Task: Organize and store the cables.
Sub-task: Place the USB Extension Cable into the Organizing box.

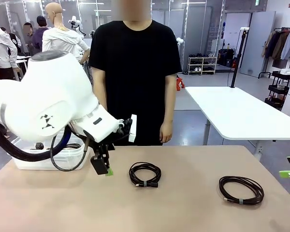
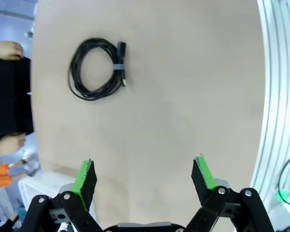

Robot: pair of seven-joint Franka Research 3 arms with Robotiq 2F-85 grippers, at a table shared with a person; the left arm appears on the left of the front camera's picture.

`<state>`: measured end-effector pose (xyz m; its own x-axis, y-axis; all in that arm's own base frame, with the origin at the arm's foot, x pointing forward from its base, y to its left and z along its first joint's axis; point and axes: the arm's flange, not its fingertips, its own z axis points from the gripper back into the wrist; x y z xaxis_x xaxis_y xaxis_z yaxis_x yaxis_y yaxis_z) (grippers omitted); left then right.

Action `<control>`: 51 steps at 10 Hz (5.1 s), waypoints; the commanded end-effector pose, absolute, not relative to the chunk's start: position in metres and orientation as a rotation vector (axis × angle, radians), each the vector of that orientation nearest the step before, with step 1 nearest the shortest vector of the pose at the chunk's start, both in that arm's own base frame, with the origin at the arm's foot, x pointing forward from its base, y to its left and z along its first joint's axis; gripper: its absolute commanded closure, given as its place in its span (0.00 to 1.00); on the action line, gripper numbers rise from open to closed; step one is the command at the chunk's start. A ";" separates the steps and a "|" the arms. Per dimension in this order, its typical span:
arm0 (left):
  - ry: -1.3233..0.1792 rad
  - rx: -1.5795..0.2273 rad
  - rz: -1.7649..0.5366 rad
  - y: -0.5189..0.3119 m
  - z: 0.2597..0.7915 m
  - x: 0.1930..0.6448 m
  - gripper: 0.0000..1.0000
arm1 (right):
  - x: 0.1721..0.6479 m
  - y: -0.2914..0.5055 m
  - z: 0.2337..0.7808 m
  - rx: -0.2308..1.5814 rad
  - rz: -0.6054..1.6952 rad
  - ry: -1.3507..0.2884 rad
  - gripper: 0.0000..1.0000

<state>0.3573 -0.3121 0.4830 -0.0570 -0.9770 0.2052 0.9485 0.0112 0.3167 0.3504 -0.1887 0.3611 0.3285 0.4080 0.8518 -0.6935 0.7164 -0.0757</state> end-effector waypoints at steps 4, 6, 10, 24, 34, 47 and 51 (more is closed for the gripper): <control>-0.247 0.076 -1.430 -0.382 0.415 0.415 0.00 | 0.349 -0.189 0.362 0.322 0.741 -1.001 0.00; -0.208 0.070 -1.396 -0.401 0.394 0.443 0.00 | 0.349 -0.189 0.362 0.322 0.741 -1.001 0.00; -0.163 0.045 -1.430 -0.427 0.367 0.470 0.00 | 0.349 -0.189 0.362 0.322 0.741 -1.001 0.00; -0.078 0.025 -1.564 -0.445 0.305 0.521 1.00 | 0.349 -0.189 0.362 0.322 0.741 -1.001 0.00; -0.120 0.044 -1.704 -0.380 0.426 0.483 1.00 | 0.349 -0.189 0.362 0.322 0.741 -1.001 0.00; -0.205 0.122 -1.734 -0.341 0.453 0.483 0.81 | 0.349 -0.189 0.362 0.322 0.741 -1.001 0.00; -0.280 0.111 -1.801 -0.247 0.486 0.524 0.81 | 0.349 -0.189 0.362 0.322 0.741 -1.001 0.00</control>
